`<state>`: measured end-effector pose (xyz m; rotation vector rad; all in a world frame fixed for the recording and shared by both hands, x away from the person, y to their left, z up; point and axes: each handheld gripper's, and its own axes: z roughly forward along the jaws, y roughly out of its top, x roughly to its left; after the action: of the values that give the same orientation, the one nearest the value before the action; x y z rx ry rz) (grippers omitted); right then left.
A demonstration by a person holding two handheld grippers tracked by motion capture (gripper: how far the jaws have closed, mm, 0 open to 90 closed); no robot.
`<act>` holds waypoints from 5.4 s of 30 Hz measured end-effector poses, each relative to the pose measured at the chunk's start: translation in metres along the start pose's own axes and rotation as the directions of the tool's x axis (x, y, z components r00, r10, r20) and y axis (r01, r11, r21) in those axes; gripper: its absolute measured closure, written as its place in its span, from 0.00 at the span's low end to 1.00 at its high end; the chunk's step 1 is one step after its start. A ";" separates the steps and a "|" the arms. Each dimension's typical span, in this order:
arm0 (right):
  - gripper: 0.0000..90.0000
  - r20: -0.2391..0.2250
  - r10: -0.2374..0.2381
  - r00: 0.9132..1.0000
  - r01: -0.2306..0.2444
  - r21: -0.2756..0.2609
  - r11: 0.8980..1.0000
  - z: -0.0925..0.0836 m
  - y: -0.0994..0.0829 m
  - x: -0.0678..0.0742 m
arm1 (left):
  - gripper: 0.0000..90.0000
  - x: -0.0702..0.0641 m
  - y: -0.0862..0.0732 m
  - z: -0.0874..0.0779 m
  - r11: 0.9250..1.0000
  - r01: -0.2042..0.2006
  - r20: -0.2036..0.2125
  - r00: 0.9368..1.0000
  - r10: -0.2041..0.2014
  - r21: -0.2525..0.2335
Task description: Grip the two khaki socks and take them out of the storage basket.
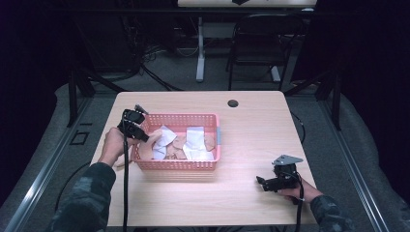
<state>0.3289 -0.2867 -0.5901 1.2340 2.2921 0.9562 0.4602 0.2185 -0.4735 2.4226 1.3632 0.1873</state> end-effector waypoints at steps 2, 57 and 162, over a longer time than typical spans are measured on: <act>0.00 0.000 0.002 1.000 -0.002 0.005 1.000 0.000 0.000 0.000 | 0.96 -0.001 0.002 -0.006 1.000 -0.003 0.003 1.000 0.003 -0.014; 0.00 0.000 0.002 1.000 -0.002 0.002 1.000 0.000 0.000 0.000 | 0.96 0.021 -0.005 -0.121 0.984 -0.033 -0.127 0.992 0.010 -0.174; 0.00 -0.005 0.002 1.000 -0.002 0.000 1.000 0.000 0.000 0.000 | 0.07 0.028 -0.184 -0.010 0.920 0.311 -0.103 0.934 -0.342 -0.237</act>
<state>0.3290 -0.2868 -0.5900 1.2350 2.2948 0.9609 0.3252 0.3318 -0.5334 2.0001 1.6919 0.4061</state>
